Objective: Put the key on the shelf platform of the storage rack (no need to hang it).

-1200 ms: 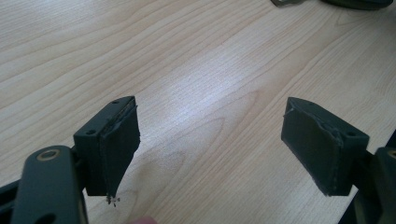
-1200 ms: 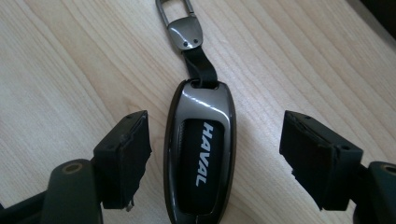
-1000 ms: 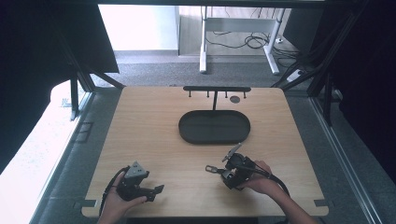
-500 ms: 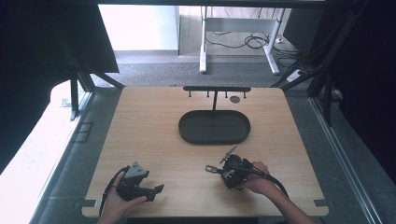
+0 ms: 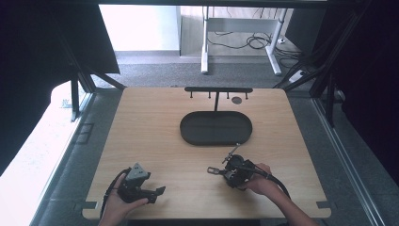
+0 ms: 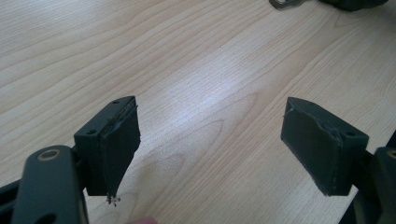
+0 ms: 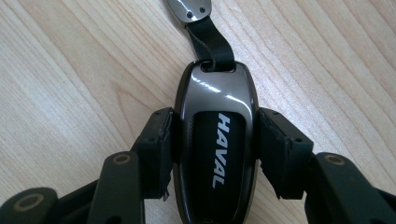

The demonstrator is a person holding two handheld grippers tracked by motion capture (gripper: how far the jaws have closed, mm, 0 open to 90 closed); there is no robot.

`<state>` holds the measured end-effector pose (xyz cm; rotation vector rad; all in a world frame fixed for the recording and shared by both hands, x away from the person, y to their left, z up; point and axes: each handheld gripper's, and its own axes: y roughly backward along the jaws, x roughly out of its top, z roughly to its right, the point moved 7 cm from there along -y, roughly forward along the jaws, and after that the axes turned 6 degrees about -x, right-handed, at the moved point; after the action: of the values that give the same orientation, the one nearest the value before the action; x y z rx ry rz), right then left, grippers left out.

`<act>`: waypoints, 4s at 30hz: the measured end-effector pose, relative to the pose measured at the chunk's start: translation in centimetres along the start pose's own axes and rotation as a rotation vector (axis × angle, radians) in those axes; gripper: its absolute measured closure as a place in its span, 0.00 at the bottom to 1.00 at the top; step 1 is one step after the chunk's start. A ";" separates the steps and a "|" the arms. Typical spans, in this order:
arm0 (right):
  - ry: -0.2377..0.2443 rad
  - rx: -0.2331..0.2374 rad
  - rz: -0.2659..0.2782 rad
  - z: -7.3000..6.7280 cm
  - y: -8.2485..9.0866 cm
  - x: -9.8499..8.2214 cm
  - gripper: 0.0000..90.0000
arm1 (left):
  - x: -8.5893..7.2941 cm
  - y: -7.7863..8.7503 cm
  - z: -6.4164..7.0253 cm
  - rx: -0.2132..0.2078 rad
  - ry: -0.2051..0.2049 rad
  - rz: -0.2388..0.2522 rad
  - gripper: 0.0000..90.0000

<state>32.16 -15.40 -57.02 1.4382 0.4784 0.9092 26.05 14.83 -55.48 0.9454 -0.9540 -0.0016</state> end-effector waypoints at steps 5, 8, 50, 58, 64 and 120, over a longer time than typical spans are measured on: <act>0.019 -0.029 0.003 0.2 0.2 0.0 0.55 | 0.1 0.1 -0.1 0.004 0.009 0.007 0.22; 0.019 -0.023 0.017 0.3 0.6 0.0 0.55 | 0.1 0.1 -0.1 0.005 0.010 0.008 0.22; 0.082 -0.033 0.188 2.5 7.7 5.6 0.55 | 0.1 0.3 -0.2 0.007 0.009 0.013 0.22; 0.078 -0.021 0.201 3.2 7.5 7.3 0.55 | 0.0 0.3 -0.4 0.008 0.011 0.011 0.22; 0.070 -0.025 0.214 4.0 7.6 8.3 0.55 | 0.0 0.3 -0.3 0.009 0.014 0.009 0.23; 0.019 -0.032 0.225 7.9 6.4 13.3 0.55 | -0.1 0.3 -0.7 0.014 0.021 0.004 0.23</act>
<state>44.57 -10.86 -46.75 1.4749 0.3189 1.1055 26.34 15.58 -55.52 0.9547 -0.9381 0.0186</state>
